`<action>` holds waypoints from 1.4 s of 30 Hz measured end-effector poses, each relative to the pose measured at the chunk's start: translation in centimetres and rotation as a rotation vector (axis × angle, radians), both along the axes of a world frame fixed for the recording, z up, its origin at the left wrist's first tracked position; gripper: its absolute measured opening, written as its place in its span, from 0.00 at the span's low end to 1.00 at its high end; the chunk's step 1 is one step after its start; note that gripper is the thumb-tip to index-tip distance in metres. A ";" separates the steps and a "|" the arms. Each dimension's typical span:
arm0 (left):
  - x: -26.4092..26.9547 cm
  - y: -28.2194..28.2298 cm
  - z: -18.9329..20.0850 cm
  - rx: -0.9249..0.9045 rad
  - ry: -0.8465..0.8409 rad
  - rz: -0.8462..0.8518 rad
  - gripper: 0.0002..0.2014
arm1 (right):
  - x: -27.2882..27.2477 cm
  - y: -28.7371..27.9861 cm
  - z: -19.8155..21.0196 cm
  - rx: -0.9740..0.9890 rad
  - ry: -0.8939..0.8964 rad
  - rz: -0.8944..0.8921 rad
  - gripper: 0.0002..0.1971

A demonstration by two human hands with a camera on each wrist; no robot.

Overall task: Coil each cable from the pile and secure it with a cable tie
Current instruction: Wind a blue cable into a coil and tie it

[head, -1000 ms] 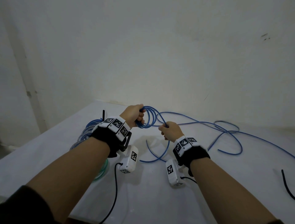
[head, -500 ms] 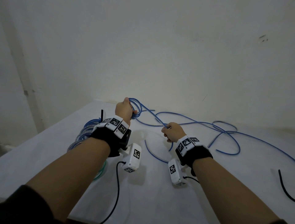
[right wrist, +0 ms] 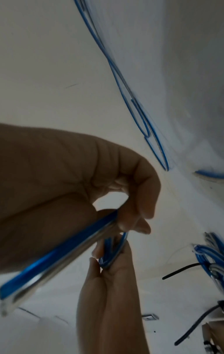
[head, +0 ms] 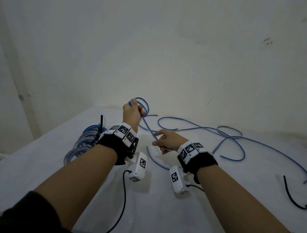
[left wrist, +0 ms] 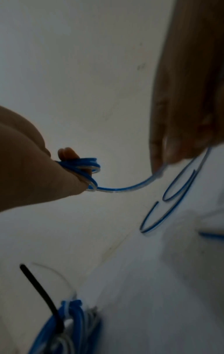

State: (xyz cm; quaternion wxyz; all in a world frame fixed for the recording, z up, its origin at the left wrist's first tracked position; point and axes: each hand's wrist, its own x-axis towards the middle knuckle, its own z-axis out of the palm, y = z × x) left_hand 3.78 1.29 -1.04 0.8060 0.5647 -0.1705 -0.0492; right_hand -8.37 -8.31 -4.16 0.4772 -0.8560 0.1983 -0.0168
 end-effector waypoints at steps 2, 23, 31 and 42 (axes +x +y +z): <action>-0.3 -0.2 -0.6 0.124 -0.197 0.036 0.14 | 0.0 0.0 0.2 0.085 -0.071 -0.007 0.14; -2.6 0.8 -2.5 0.532 -0.274 -0.590 0.14 | 0.7 -0.1 1.5 0.572 -0.553 -0.192 0.07; -1.7 1.8 -2.3 0.500 -0.186 -0.477 0.16 | 2.5 -0.3 0.4 0.005 -0.583 -0.456 0.23; -1.1 3.1 -1.8 0.521 -0.141 -0.455 0.18 | 2.8 -0.1 -0.1 -0.330 -0.660 -0.246 0.09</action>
